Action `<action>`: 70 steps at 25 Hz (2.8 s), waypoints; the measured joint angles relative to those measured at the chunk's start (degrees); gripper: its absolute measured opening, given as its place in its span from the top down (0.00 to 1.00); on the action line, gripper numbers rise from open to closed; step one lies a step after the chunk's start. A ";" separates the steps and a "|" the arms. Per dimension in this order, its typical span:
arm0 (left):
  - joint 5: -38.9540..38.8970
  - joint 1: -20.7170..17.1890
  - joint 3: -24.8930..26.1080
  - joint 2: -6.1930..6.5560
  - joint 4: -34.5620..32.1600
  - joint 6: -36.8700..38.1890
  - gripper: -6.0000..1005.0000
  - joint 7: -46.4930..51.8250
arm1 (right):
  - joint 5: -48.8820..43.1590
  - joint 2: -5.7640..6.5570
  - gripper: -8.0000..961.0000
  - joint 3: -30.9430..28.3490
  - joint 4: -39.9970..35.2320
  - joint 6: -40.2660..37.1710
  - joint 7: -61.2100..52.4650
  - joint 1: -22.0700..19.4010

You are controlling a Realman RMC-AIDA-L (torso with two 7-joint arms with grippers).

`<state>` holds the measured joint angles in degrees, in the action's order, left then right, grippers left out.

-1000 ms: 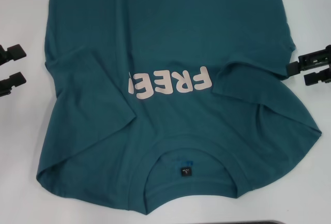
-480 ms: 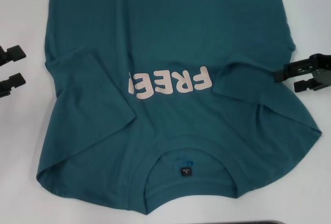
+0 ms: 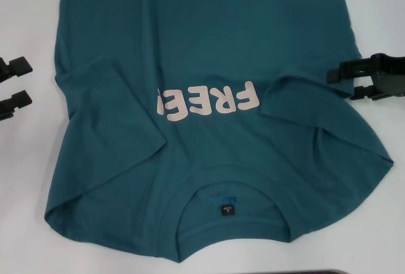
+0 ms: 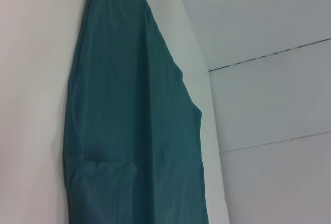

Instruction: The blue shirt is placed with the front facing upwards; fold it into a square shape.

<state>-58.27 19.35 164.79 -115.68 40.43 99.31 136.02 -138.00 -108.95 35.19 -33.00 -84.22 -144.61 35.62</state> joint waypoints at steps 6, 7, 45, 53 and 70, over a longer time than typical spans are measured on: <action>0.00 0.05 -0.01 0.01 0.00 -0.03 0.07 0.00 | 2.07 -0.21 0.07 -2.07 0.26 0.27 0.11 -0.07; 0.00 0.04 0.00 0.01 0.00 -0.04 0.07 -0.04 | 3.00 -0.21 0.07 -2.42 0.27 0.33 0.24 -0.28; -0.15 -0.02 0.00 0.11 0.00 -0.45 0.07 0.07 | 9.77 2.18 0.25 -5.39 4.18 -0.79 -1.94 -4.12; -0.23 -0.14 0.00 0.11 0.00 -0.67 0.07 0.13 | 7.84 2.27 0.28 -4.92 6.59 0.91 -2.66 -3.61; -1.27 -0.46 0.00 0.01 0.00 -0.87 0.07 0.03 | 7.03 2.75 0.36 -4.95 6.66 -0.35 -3.06 -5.46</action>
<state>-59.55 18.89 164.80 -115.67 40.43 98.44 136.05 -130.97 -106.20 30.24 -26.34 -84.57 -147.67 30.16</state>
